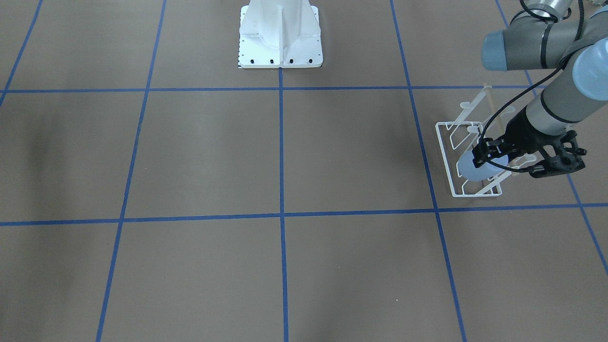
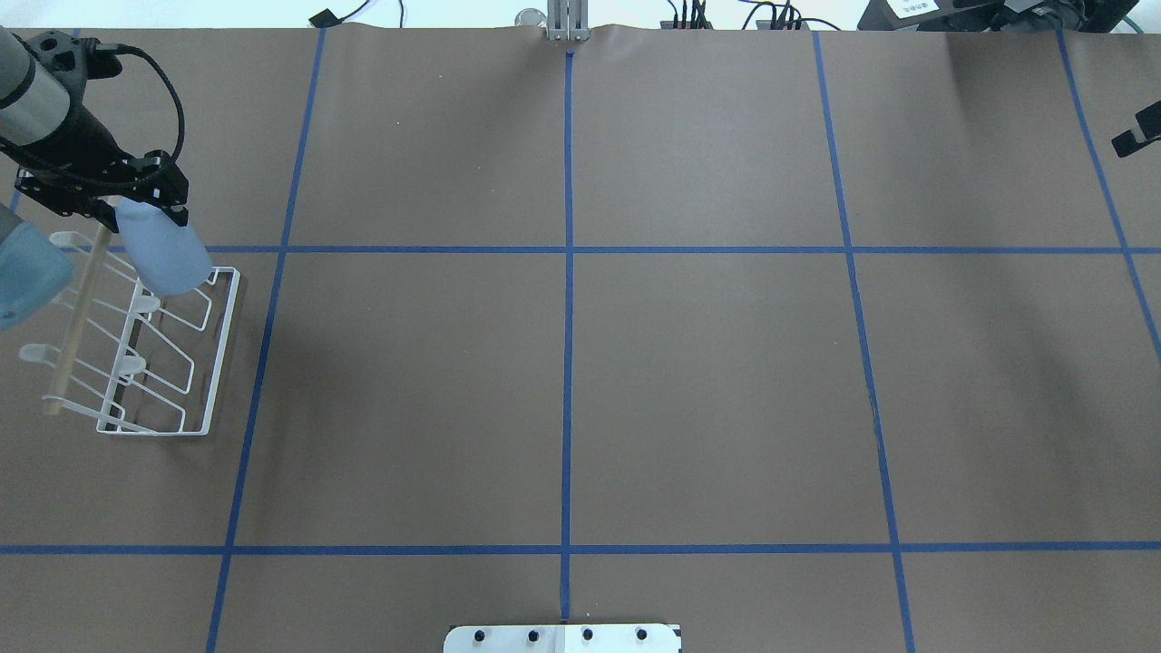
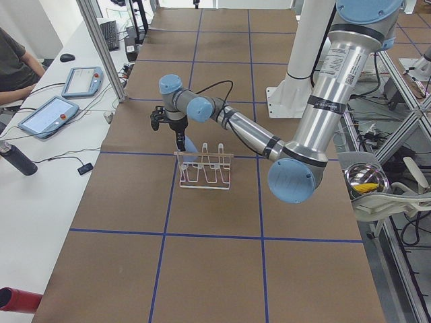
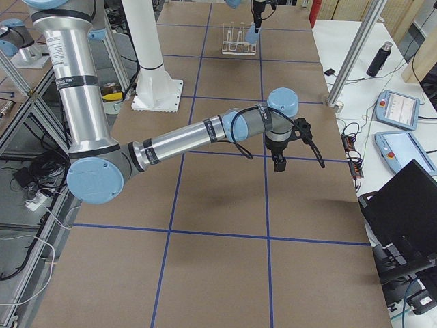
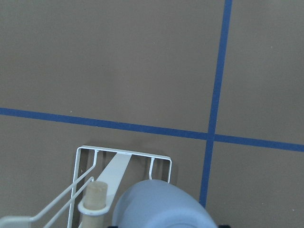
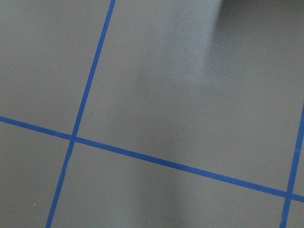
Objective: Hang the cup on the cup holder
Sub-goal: 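Move the cup with the left gripper over the white wire rack, then lower the cup onto a rack peg and open the left gripper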
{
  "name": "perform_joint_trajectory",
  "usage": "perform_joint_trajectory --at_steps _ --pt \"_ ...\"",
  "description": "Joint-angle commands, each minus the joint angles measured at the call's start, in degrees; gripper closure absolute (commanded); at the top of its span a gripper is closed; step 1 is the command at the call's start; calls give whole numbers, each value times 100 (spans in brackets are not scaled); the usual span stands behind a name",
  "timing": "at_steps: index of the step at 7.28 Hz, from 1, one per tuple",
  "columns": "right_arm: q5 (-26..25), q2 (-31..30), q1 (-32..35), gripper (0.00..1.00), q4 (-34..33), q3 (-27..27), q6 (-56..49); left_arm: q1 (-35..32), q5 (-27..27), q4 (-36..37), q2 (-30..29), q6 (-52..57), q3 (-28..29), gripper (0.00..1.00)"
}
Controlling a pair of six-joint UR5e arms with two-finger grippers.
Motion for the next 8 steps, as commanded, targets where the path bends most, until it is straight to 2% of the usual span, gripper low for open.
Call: perform_joint_trajectory --at_steps 1,4,5,7,8 --pt "8 4 4 0 7 5 2 -8 -260 16 5 0 -214 2" --pt "-1 21 4 0 -2 14 89 -287 -262 104 40 26 -714 2" --pt "-62 169 -13 0 -211 5 90 -402 -218 44 354 357 -933 2" --pt "-526 303 21 0 -800 136 -24 -840 -95 61 881 2224 -953 2" --pt "-528 294 91 0 -837 137 -129 -1208 -95 52 1137 2998 -927 2"
